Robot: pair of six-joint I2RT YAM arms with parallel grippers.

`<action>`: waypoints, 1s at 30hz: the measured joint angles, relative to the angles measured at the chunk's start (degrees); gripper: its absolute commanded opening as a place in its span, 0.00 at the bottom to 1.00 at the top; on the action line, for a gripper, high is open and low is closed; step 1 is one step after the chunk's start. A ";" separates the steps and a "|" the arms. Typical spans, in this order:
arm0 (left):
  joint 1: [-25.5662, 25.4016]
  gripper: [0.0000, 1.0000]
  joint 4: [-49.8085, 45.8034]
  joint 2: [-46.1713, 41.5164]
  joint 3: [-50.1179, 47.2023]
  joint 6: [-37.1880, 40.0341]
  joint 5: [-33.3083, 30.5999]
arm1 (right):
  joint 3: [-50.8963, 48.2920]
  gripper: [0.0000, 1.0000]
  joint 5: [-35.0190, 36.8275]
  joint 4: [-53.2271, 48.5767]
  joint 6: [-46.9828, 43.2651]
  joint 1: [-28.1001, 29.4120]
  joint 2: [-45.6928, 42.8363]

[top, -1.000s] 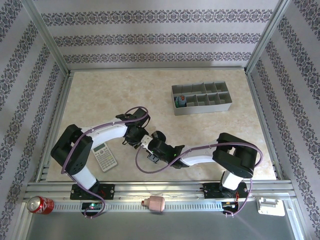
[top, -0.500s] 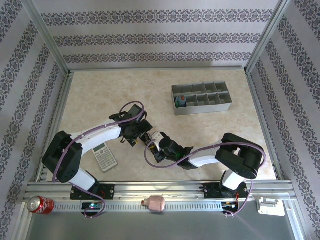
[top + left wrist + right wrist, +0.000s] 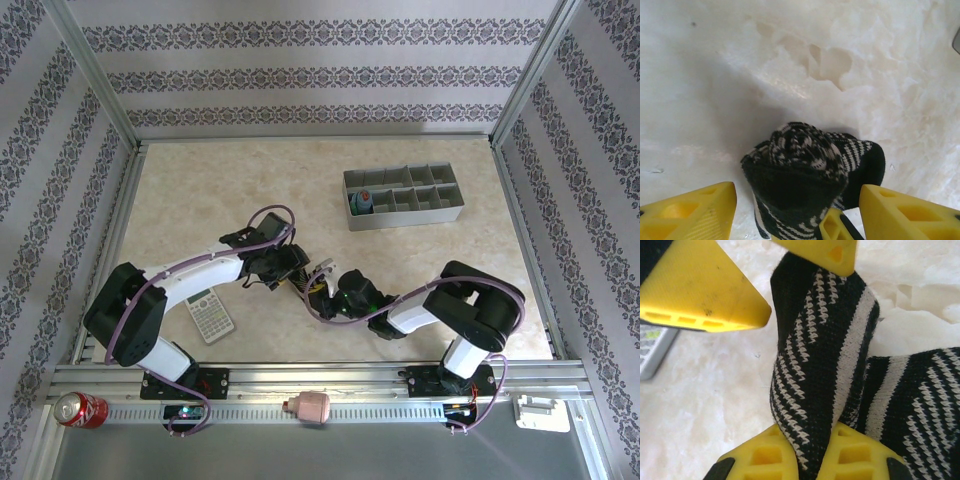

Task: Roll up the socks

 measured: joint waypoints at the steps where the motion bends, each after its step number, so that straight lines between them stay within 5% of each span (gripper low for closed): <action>1: -0.15 0.64 0.39 0.00 -0.13 0.31 0.17 | -0.37 0.00 -0.79 1.55 0.44 -0.39 0.61; 9: -1.42 0.54 2.99 1.03 -0.87 2.56 0.85 | -3.58 0.00 -5.51 13.90 5.25 -3.04 5.35; 30: -3.54 0.49 6.84 5.55 -1.68 7.58 1.55 | -4.31 0.00 -22.23 22.45 12.70 -12.48 11.47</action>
